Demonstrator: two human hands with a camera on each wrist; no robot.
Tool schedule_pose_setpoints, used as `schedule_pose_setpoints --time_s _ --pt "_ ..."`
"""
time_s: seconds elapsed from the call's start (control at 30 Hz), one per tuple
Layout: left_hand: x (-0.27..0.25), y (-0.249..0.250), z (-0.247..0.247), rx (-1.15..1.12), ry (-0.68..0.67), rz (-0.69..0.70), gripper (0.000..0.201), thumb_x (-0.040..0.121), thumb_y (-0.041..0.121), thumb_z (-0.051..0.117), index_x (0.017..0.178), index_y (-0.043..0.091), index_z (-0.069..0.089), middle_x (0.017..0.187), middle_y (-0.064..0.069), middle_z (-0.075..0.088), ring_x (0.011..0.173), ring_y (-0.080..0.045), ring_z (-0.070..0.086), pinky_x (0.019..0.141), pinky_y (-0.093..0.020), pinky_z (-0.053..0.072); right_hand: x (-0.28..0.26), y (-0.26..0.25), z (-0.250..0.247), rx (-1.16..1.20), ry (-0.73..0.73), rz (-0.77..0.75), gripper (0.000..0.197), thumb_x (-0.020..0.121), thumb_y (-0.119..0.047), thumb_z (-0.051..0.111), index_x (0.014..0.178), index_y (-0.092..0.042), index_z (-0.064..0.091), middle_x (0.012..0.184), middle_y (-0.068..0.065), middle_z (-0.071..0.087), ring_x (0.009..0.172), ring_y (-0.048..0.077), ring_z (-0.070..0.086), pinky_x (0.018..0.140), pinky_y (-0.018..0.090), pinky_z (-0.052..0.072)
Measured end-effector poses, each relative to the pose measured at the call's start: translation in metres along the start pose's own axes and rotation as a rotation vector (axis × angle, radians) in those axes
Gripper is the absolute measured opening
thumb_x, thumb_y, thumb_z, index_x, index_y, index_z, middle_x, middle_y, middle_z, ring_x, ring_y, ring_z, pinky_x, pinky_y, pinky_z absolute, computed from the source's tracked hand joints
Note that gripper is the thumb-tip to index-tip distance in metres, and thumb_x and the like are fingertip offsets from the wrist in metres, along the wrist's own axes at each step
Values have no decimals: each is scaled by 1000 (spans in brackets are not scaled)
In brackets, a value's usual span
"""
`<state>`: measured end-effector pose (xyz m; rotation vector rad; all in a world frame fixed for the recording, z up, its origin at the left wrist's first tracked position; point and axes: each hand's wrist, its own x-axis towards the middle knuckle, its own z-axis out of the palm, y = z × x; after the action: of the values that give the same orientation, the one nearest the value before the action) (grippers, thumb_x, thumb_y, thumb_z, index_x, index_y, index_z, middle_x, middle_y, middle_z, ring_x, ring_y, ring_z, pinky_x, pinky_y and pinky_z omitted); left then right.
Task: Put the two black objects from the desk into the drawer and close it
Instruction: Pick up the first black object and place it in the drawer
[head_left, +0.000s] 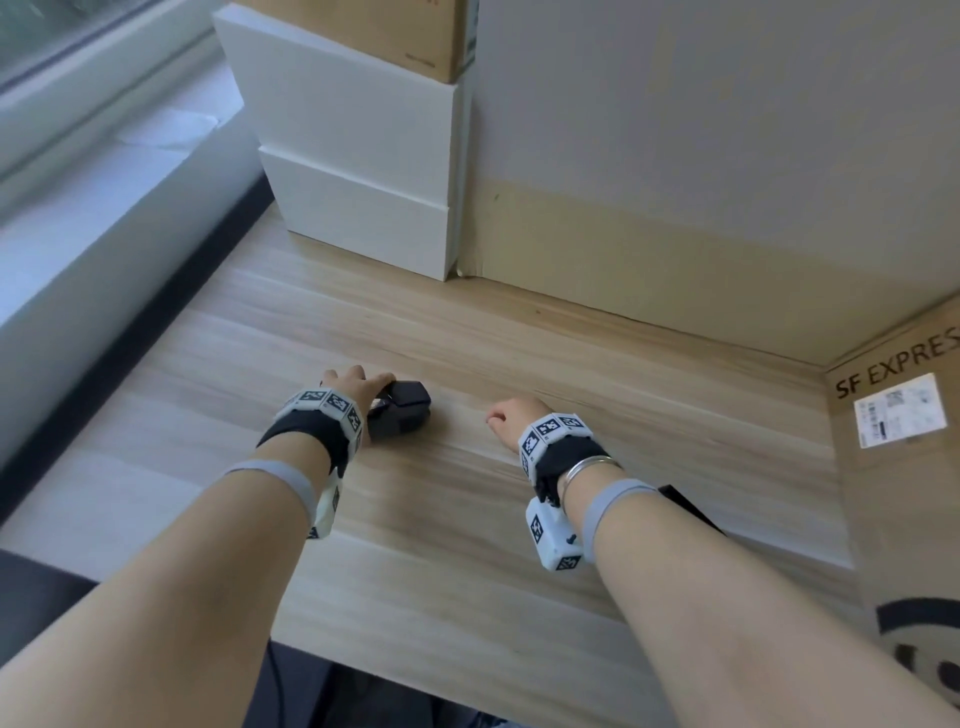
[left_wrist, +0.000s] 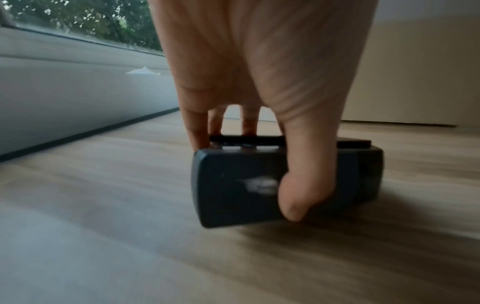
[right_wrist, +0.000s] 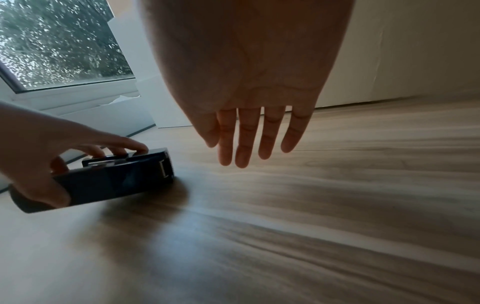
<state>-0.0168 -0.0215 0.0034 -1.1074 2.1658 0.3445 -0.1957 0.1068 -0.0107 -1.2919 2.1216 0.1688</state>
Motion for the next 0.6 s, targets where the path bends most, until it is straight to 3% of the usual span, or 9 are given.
schedule_pose_setpoints --time_s 0.1,0.2,0.27,0.33,0.4,0.5,0.6 --pt "-7 -1 -18 101 -130 72 95 65 26 75 144 37 23 138 -8 39 126 -39 41 99 -50 46 -2 2 -3 1 -17 -9 34 96 -17 40 118 -16 67 124 9 67 115 31 61 100 36 49" --pt "-15 3 -31 118 -286 156 102 35 53 64 132 33 39 135 -2 49 117 -28 53 98 -43 46 -4 3 -7 3 -37 -19 35 98 -17 40 123 -16 64 131 8 64 120 29 58 102 33 46" --pt "4 -3 -30 118 -343 168 109 27 57 59 132 37 39 138 1 52 122 -27 54 102 -45 45 -7 3 -11 1 -59 -22 36 99 -18 39 129 -15 59 136 7 60 124 27 55 104 32 44" --pt "24 -8 -26 168 -355 145 108 44 44 74 140 49 25 147 3 44 129 -29 49 102 -49 46 -9 -1 -14 20 -76 -35 37 100 -19 38 133 -16 55 140 6 56 128 26 51 105 31 41" --pt "26 -10 -29 187 -351 154 102 65 22 77 145 46 18 152 2 36 133 -30 44 104 -48 43 -8 -10 -14 53 -91 -50 39 100 -22 40 137 -17 51 142 5 54 129 25 51 105 32 41" --pt "4 -4 -42 178 -337 197 81 80 13 69 147 31 28 151 0 38 133 -27 44 106 -39 41 -2 -31 -7 104 -145 -105 46 97 -29 48 141 -19 44 144 5 51 129 25 50 106 33 41" --pt "8 -11 -48 44 -275 261 56 86 6 61 138 19 47 140 -4 54 126 -24 51 103 -34 40 4 -57 0 128 -137 -186 53 91 -32 59 140 -19 44 139 10 53 126 30 51 103 37 42"
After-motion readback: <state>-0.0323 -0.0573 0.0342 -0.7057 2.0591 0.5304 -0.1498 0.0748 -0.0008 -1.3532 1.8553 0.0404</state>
